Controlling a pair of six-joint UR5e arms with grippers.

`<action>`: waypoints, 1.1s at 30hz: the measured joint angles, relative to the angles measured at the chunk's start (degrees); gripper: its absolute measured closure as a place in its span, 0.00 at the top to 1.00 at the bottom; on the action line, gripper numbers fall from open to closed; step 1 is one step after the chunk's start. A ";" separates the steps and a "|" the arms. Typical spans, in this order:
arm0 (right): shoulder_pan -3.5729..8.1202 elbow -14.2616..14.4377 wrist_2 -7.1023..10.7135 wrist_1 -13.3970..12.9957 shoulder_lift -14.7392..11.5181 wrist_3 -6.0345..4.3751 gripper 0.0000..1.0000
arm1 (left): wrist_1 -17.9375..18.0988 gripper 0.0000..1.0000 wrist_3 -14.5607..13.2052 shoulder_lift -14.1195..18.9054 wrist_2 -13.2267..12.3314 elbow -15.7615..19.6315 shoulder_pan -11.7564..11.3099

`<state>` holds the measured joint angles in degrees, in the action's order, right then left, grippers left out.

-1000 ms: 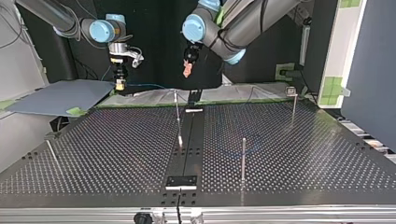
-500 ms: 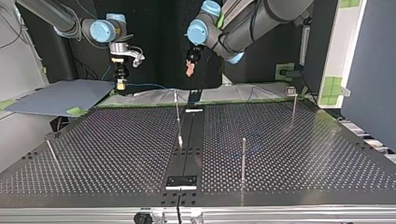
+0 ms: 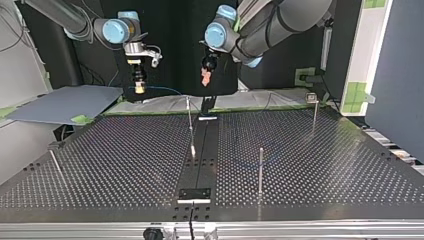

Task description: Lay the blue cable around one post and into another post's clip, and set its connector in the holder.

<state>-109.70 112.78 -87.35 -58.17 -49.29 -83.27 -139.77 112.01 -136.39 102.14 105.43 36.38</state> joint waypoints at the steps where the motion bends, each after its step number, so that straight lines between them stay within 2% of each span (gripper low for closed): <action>1: -0.13 -0.02 0.24 -0.22 -0.01 0.08 0.19 | 0.55 1.00 0.01 0.01 0.01 0.00 -0.07; 7: -1.14 -1.10 2.16 -0.04 -0.22 0.23 0.19 | 4.21 1.00 -0.02 -0.02 0.02 -0.03 -0.50; 13: -2.15 -1.55 3.21 1.29 -2.21 0.20 0.19 | 7.78 1.00 -0.12 -0.03 0.02 -0.01 -0.99; 17: -3.10 -1.54 2.90 3.36 -4.46 0.31 0.19 | 10.11 1.00 0.04 -0.04 0.05 0.00 -1.28; 22: -4.15 -1.35 1.70 5.27 -6.95 -0.10 0.19 | 12.92 1.00 0.25 -0.03 0.05 0.01 -1.52; 25: -4.63 -0.64 1.22 4.84 -7.62 -0.32 0.19 | 14.55 1.00 0.28 -0.04 0.03 0.01 -1.73; 29: -4.99 0.30 0.82 3.15 -7.84 -1.72 0.19 | 16.94 1.00 0.35 -0.04 -0.01 0.02 -2.10; 33: -5.19 0.52 0.72 2.52 -7.88 -2.29 0.19 | 19.38 1.00 0.49 -0.04 -0.10 0.02 -2.38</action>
<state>-114.89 113.30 -86.64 -55.65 -57.17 -85.56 -120.39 112.50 -136.43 102.04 105.45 34.00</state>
